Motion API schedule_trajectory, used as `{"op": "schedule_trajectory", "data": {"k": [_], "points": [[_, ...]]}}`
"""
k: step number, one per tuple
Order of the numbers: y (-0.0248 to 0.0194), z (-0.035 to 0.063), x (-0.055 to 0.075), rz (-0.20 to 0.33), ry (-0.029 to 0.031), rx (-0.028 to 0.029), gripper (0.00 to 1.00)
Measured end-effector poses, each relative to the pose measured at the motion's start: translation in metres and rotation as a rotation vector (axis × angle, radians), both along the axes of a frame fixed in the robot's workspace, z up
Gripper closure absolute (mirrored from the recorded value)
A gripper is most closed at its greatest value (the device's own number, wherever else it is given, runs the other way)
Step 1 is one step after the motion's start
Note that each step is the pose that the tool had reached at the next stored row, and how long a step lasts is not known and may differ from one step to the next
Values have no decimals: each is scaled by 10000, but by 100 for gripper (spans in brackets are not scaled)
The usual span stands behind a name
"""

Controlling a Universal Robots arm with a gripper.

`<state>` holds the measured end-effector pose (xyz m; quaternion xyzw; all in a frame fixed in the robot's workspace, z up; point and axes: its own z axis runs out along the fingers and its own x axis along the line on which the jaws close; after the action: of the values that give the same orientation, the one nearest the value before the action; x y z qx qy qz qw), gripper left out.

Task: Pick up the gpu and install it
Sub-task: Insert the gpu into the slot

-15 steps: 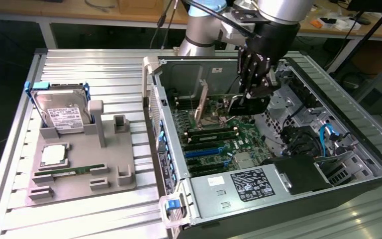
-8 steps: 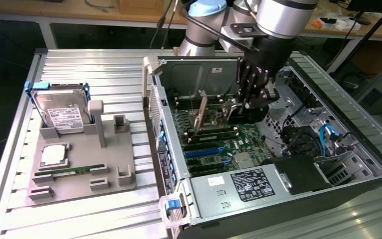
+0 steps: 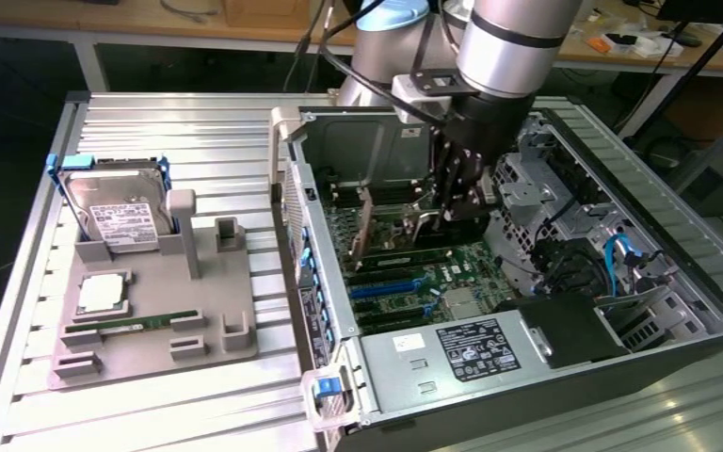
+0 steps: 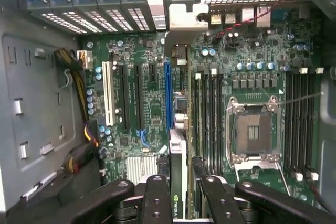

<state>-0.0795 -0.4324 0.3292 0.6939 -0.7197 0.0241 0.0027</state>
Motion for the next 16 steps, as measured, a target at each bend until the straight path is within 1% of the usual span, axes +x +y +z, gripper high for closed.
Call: {"op": "schedule_trajectory", "data": {"k": [4, 13, 16], "points": [[-2, -55, -49, 84, 0, -1, 73], [-14, -227, -62, 183, 4, -1, 73], [-23, -263, -80, 230, 6, -8, 73]]}}
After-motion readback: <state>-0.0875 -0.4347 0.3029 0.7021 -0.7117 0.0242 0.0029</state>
